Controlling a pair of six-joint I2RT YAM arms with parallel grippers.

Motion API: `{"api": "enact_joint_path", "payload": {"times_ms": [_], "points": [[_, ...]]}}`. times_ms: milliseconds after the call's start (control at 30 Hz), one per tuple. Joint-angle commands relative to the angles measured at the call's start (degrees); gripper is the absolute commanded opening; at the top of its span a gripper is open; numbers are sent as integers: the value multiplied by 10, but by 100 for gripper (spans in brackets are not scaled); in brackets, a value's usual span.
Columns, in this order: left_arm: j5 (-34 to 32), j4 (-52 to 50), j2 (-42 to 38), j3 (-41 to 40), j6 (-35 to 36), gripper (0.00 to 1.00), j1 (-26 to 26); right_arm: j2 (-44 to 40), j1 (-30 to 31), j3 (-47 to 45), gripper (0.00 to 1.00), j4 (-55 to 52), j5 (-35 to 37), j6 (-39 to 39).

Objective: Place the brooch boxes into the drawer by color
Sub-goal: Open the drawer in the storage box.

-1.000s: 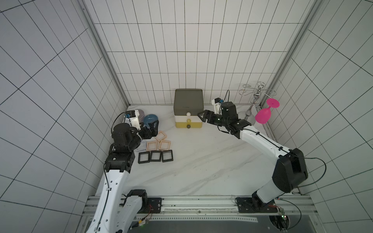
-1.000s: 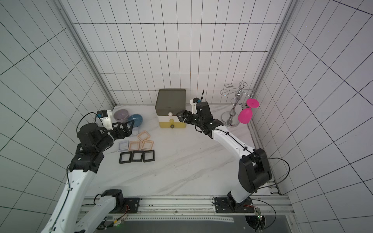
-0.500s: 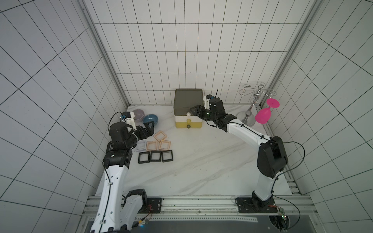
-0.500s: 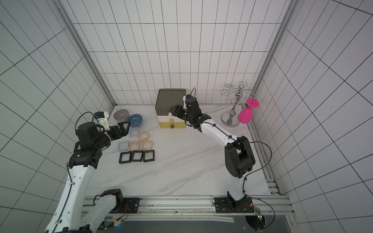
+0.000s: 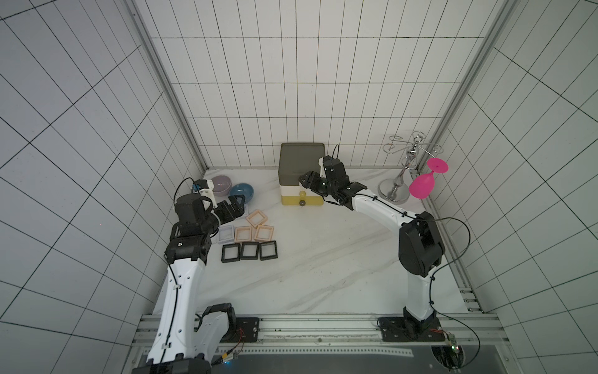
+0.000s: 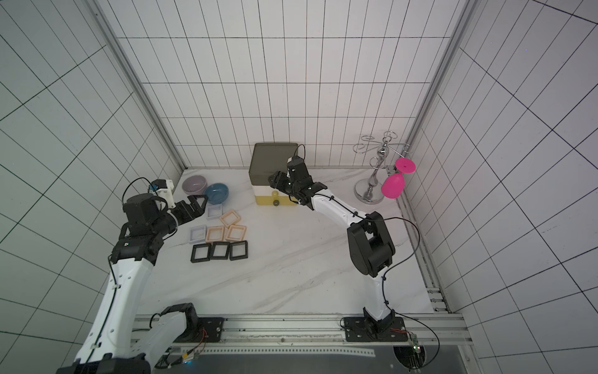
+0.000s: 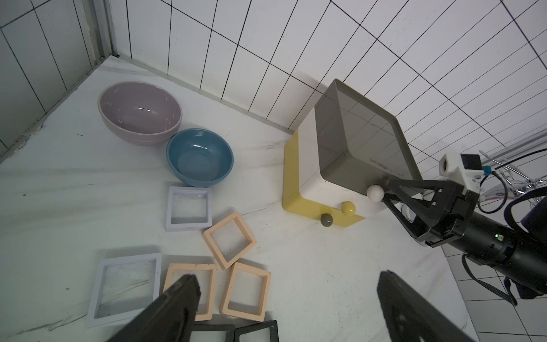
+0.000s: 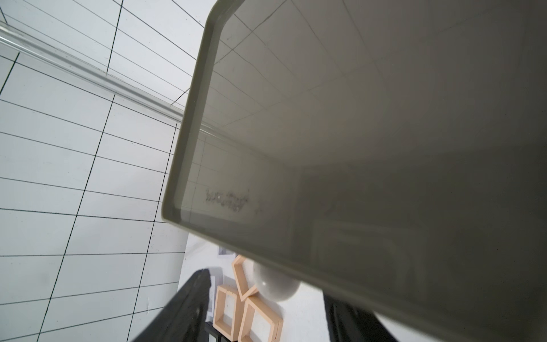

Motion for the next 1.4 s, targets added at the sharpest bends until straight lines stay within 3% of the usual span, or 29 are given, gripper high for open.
{"api": "enact_joint_path", "payload": {"times_ms": [0, 533, 800, 967, 1367], "points": [[-5, 2, 2, 15, 0, 98, 3, 16, 3, 38, 62, -8, 12, 8], [-2, 7, 2, 8, -3, 98, 3, 41, 4, 41, 53, 16, 33, 40], [-6, 2, -2, 8, -3, 98, 3, 39, 4, 34, 27, 31, 41, 45], [-7, -3, -4, 11, -3, 98, 3, 34, 3, 33, 20, 32, 45, 42], [-3, -16, 0, 22, -28, 98, 3, -42, 7, -63, 18, 43, 54, 28]]}}
